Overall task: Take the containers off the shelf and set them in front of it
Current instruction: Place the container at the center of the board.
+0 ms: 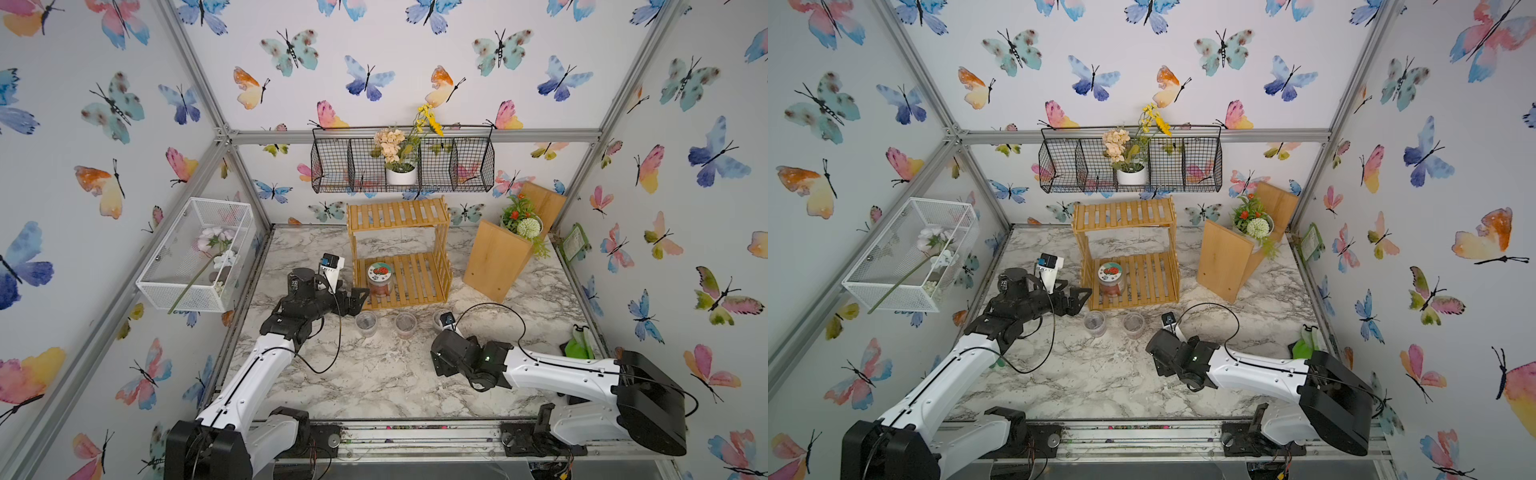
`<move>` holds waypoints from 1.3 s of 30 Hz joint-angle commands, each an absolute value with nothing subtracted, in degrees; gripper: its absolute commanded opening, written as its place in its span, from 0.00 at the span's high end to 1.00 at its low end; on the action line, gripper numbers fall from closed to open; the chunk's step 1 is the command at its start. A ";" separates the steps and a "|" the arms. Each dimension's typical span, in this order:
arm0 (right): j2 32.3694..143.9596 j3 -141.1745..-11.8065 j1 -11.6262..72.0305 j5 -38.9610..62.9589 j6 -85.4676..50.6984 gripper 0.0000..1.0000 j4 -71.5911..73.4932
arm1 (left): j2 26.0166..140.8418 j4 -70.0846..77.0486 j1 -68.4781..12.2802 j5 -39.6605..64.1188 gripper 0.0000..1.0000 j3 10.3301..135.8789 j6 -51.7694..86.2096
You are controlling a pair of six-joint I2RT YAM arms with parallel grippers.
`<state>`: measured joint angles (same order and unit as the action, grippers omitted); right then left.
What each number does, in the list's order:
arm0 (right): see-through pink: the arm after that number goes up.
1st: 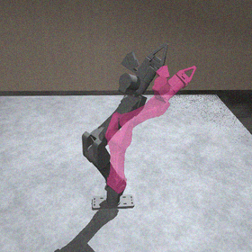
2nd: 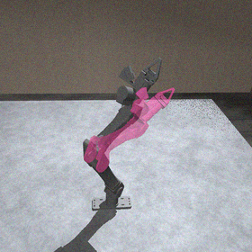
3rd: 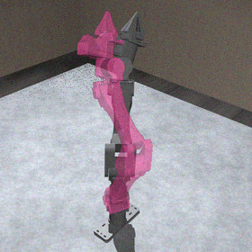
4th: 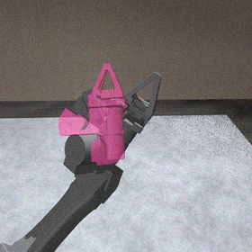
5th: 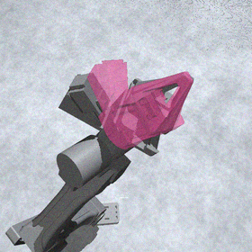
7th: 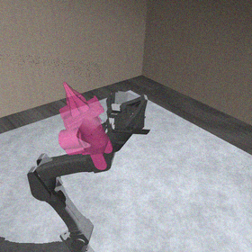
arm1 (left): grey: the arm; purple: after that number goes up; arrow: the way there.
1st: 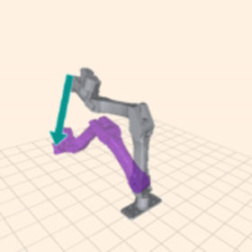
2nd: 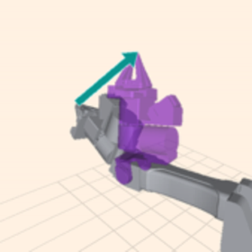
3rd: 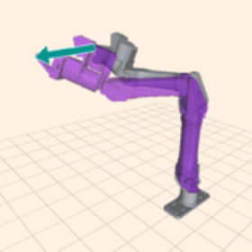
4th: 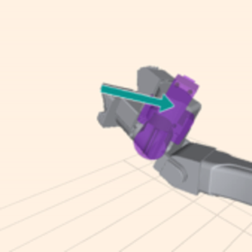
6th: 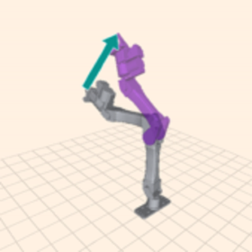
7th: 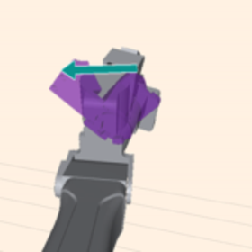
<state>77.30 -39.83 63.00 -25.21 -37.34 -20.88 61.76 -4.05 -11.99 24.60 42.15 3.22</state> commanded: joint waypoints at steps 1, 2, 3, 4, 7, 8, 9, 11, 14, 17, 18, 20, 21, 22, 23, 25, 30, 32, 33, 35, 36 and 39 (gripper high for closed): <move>78.04 -38.78 63.19 -27.85 -38.83 0.27 -18.73 | 61.17 -4.13 -11.70 26.54 0.01 42.11 3.16; 78.13 -38.63 63.19 -28.07 -38.97 0.25 -18.80 | 61.08 -4.13 -11.70 26.54 0.01 42.10 3.17; 78.13 -38.52 63.19 -28.16 -39.17 0.24 -18.81 | 61.00 -4.18 -11.76 26.54 0.01 42.03 3.21; 78.13 -38.41 63.19 -28.29 -39.29 0.22 -18.81 | 61.00 -4.16 -11.76 26.54 0.01 42.01 3.16; 78.13 -38.17 63.19 -28.56 -39.54 0.15 -18.90 | 60.97 -4.04 -11.70 26.54 0.01 42.02 3.24; 78.21 -38.23 63.19 -28.69 -39.46 0.12 -18.90 | 61.00 -4.08 -11.74 26.54 0.01 42.01 3.25; 78.22 -38.36 63.19 -28.79 -39.54 0.11 -19.05 | 60.97 -4.07 -11.85 26.54 0.01 42.07 3.27; 78.22 -38.77 63.15 -29.04 -39.51 0.08 -19.52 | 61.00 -4.10 -11.78 26.55 0.01 42.10 3.25; 77.73 -39.61 63.19 -29.52 -39.81 0.02 -20.79 | 60.91 -4.22 -11.78 26.54 0.01 42.24 3.16; 76.46 -40.14 63.19 -29.82 -39.84 0.02 -21.91 | 60.73 -4.30 -11.74 26.67 0.01 42.19 3.13; 75.87 -40.42 63.19 -29.70 -39.54 0.02 -22.29 | 60.65 -4.31 -11.86 26.63 0.01 42.19 3.00; 74.68 -40.65 63.17 -29.35 -38.95 0.02 -22.41 | 60.48 -4.40 -12.08 26.79 0.01 42.19 2.82; 73.86 -40.76 63.15 -29.31 -38.64 0.02 -22.50 | 60.47 -4.40 -12.17 26.59 0.01 42.23 2.77; 72.93 -40.93 63.17 -29.19 -38.38 0.02 -22.50 | 60.38 -4.61 -12.39 26.38 0.01 42.47 2.60; 72.23 -41.15 63.19 -29.24 -38.01 0.02 -22.65 | 60.36 -5.11 -12.73 26.13 0.01 42.77 2.42; 70.51 -42.17 63.19 -29.31 -37.51 0.02 -23.79 | 60.22 -6.31 -13.70 24.86 0.01 43.67 1.80; 67.75 -45.47 63.19 -29.88 -35.38 0.02 -25.13 | 60.88 -9.50 -17.95 17.66 0.01 46.71 1.45; 67.68 -47.40 63.04 -29.61 -34.20 0.02 -25.87 | 61.70 -10.70 -20.50 13.54 0.01 48.33 1.92; 67.89 -48.40 62.53 -28.89 -33.28 0.02 -25.94 | 62.23 -11.23 -21.72 12.19 0.01 49.04 2.47; 68.24 -49.83 60.35 -26.00 -31.98 0.02 -25.88 | 63.35 -11.96 -23.64 9.54 0.01 50.53 3.53; 68.22 -50.34 58.70 -24.16 -31.38 0.02 -25.57 | 64.06 -12.37 -24.91 7.95 0.01 51.55 4.10; 67.29 -50.97 53.11 -18.23 -29.74 0.02 -23.81 | 66.55 -13.40 -28.57 3.32 0.01 54.63 5.58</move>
<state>68.25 -49.36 58.17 -23.92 -32.75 -23.75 63.66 -10.81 -24.75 12.29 50.76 3.40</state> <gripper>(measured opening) 0.982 0.987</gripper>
